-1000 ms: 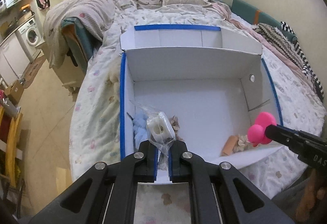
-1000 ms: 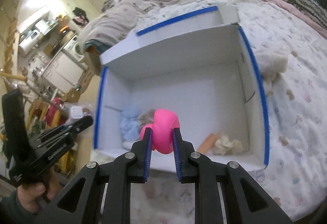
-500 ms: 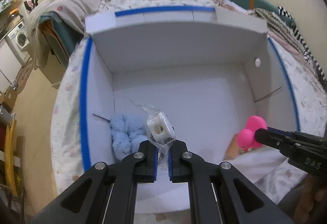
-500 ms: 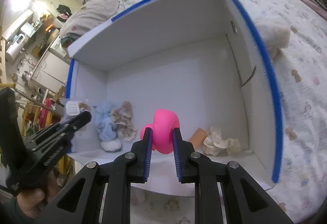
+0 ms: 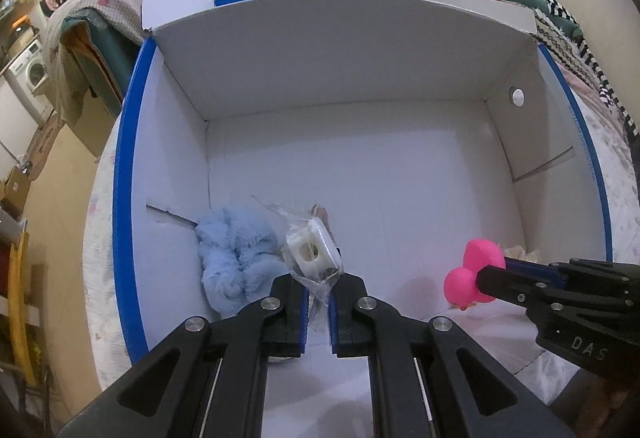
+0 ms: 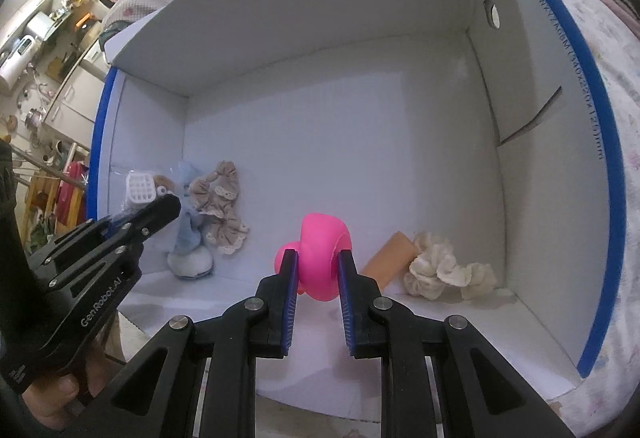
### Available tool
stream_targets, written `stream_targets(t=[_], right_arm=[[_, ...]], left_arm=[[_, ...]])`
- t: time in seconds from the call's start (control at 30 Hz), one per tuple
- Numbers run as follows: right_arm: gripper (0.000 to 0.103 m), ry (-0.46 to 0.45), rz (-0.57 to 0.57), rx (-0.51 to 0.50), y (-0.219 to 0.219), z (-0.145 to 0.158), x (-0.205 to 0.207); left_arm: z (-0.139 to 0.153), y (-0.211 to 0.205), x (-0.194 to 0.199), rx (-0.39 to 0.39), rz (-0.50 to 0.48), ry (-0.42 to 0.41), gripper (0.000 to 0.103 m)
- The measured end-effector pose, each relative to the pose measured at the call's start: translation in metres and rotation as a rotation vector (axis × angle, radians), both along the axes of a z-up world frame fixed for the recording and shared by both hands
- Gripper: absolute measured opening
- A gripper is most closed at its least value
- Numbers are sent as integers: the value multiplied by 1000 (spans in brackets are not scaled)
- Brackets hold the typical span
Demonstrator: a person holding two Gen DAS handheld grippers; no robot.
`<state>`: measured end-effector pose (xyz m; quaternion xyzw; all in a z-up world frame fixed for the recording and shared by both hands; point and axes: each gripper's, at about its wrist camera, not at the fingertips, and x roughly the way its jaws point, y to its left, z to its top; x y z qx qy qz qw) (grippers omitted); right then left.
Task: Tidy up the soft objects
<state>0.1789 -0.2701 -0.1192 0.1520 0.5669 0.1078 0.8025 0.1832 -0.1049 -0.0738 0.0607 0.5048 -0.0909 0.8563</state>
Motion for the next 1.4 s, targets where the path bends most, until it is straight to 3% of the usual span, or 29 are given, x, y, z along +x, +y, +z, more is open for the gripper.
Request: stream_targets(t=[0.5,0.57,0.73,0.83,0.87,0.93,0.97,1.0,1.4], right_arm=[[21,8,-16,-12,-1,-3,3],[21,9,-25,-11,-2,-3,3],[22,8,-39,-26,-4,-2,2],[23,6,-54,-15,-6,-1,3],[28,2,-59,-11,-7,0,3],[57,-14,-74,-21,-8,3,3],[81,-26,-84,-18,-9,5,3],[85,-43,-97,-9,-11,7,3],[85,-47,-101,3,-14,9,5]], left_arm=[[-5,-5,1,33,-1,3,11],[-5,-5,0,40,-3,-1,17],[-5,-5,-2,63,15,-19,55],[-1,-4,-4,69,23,-40,58],[0,-4,-4,70,21,-40,59],[1,-4,-4,70,20,-39,59],[2,-3,-4,71,22,-39,60],[2,-2,-4,70,23,-39,60],[2,-4,-4,75,31,-33,60]])
